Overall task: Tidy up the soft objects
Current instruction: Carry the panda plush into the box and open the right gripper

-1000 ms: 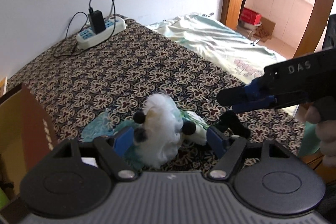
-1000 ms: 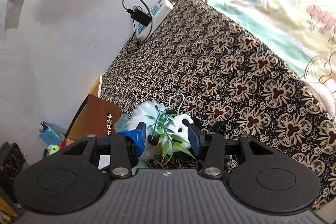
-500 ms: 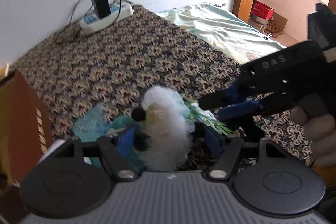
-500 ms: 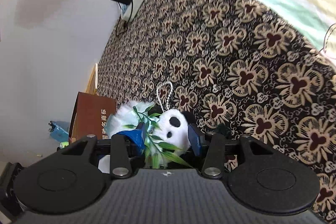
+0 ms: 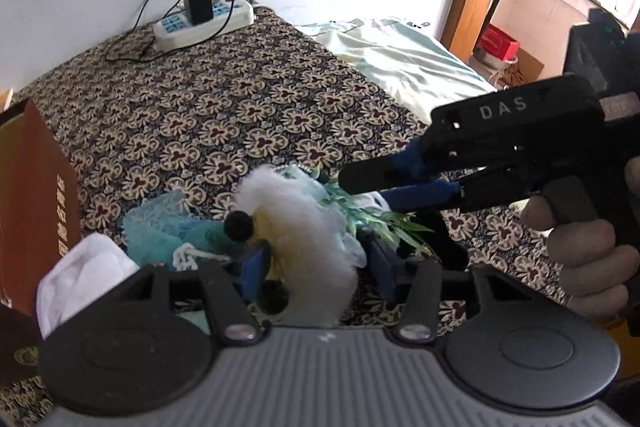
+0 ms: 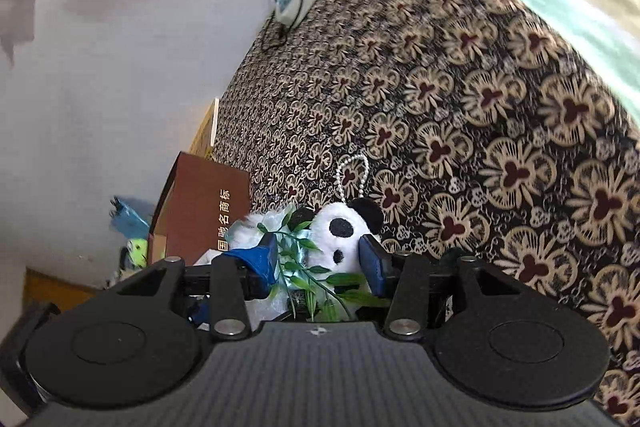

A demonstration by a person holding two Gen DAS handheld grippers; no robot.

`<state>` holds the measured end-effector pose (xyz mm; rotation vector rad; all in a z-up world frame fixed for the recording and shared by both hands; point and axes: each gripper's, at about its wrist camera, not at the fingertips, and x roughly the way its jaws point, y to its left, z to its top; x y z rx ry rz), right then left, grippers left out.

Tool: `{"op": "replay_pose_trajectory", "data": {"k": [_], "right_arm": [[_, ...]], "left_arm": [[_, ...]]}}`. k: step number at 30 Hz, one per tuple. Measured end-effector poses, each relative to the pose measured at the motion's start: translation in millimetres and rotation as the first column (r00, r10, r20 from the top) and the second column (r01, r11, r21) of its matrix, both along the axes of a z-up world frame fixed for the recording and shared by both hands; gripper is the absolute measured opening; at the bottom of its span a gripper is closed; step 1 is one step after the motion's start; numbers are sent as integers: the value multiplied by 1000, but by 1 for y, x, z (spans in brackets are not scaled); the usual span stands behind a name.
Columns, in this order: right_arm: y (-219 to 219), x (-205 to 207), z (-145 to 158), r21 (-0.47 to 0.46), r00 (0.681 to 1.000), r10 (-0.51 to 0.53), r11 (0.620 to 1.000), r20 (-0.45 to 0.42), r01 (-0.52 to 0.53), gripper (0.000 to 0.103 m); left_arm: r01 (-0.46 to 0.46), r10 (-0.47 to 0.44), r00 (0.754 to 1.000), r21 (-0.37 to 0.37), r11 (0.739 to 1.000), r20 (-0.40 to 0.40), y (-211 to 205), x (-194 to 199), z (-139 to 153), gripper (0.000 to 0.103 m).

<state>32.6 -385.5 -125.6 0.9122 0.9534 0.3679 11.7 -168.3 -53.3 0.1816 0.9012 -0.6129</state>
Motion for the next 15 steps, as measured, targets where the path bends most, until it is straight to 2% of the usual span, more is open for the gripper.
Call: {"op": "replay_pose_trajectory", "data": {"k": [3,10,13,15], "right_arm": [[3,-6,12,-12,1000,3,1000,26,-2,30],[18,-18,64,-62,984,24,998,177,-13,30],[25,-19,84,-55,973,26,998,231,-14,30],[35,-16,99,-46,963,42,998,265,-31,30]], "left_arm": [[-4,5,1000,-33,999,17,4,-3,11,51],[-9,28,991,-144,990,132,23,-17,59,51],[-15,51,980,-187,982,192,37,-21,81,51],[-21,74,968,-214,977,241,50,-23,97,46]]}}
